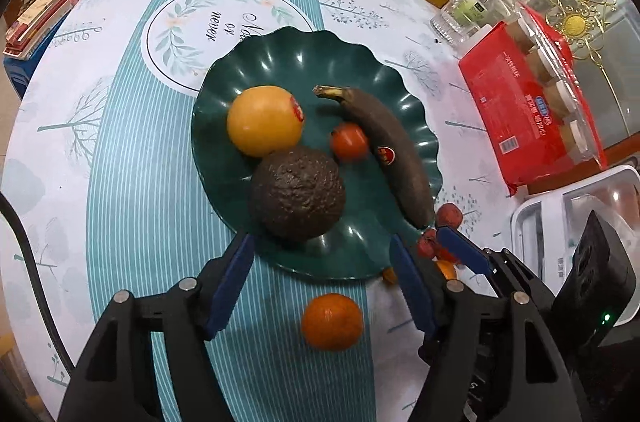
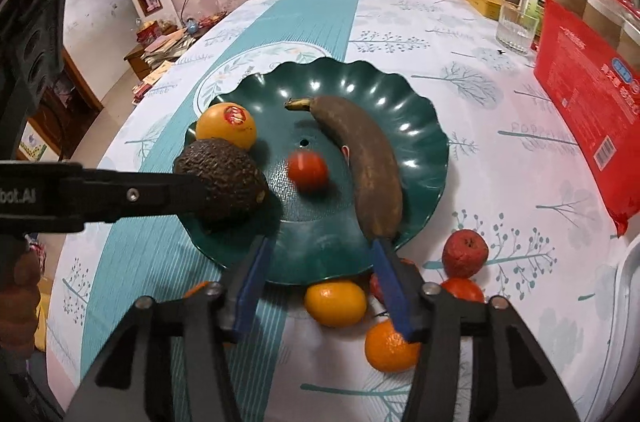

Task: Organize fruits
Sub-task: 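Lower avocado and cherry tomato onto the green plate and open both tools, then grasp a mandarin with the left tool while the right tool grasps a small orange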

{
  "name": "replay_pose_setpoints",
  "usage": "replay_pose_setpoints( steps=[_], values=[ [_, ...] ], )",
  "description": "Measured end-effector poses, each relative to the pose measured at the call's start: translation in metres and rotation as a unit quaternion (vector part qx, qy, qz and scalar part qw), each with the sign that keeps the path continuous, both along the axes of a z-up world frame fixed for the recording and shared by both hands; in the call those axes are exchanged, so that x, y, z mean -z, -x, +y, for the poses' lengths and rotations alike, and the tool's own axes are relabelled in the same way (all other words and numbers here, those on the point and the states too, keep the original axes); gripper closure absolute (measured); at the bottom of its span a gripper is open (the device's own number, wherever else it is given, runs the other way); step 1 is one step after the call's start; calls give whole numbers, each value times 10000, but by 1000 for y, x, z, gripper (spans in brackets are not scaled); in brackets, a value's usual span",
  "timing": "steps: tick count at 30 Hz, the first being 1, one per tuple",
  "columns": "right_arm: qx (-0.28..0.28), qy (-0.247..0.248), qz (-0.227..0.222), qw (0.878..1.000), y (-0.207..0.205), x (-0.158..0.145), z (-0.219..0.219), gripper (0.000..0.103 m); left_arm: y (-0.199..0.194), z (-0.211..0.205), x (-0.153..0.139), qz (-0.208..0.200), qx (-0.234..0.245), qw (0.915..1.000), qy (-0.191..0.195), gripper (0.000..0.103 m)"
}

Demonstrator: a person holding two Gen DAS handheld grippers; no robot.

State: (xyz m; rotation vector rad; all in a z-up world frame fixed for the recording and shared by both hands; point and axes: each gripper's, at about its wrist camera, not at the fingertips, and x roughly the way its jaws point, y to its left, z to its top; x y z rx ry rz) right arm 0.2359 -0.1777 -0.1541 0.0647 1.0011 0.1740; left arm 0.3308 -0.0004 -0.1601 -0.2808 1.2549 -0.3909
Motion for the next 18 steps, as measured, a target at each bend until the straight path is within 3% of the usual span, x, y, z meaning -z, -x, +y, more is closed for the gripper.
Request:
replay_pose_setpoints(
  steps=[10,18],
  values=[
    [433,-174,-51,9989,23,-18,-16,43,23,8,-15,-227,96,9996,-154,30],
    [781,-270,81,9965,49,-14,-35,41,48,4,-4,-196,310,9988,-332,30]
  ],
)
